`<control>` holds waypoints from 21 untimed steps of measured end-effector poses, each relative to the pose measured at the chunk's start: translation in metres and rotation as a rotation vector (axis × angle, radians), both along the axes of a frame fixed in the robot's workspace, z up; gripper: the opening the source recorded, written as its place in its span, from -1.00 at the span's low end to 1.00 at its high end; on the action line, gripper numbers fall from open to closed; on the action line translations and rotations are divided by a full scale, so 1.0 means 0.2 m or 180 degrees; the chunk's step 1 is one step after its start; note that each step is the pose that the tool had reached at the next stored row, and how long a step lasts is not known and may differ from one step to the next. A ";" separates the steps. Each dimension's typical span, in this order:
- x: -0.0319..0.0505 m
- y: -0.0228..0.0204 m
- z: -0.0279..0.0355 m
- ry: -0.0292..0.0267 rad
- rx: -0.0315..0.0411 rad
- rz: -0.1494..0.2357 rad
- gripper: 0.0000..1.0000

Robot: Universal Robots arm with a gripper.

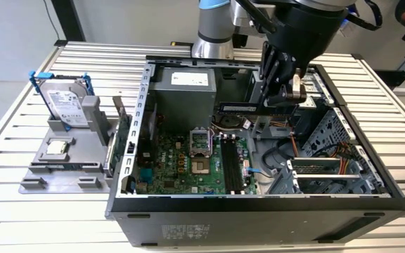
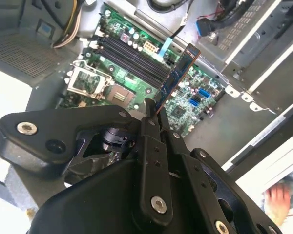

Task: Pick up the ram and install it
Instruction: 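Insert the ram into the slot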

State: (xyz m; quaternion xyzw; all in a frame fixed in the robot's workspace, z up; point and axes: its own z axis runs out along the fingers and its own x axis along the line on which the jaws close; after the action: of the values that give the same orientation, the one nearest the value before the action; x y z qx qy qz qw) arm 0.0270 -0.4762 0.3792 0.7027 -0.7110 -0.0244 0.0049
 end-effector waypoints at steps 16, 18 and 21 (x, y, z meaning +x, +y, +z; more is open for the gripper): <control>0.000 0.075 -0.005 0.0000 0.0000 -0.0045 -1.00; 0.000 0.075 -0.005 0.0000 0.0000 -0.0046 -1.00; 0.000 0.075 -0.005 0.0000 0.0000 -0.0046 -1.00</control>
State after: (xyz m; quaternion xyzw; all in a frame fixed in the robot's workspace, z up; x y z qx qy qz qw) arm 0.0270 -0.4611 0.3782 0.6976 -0.7161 -0.0244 0.0047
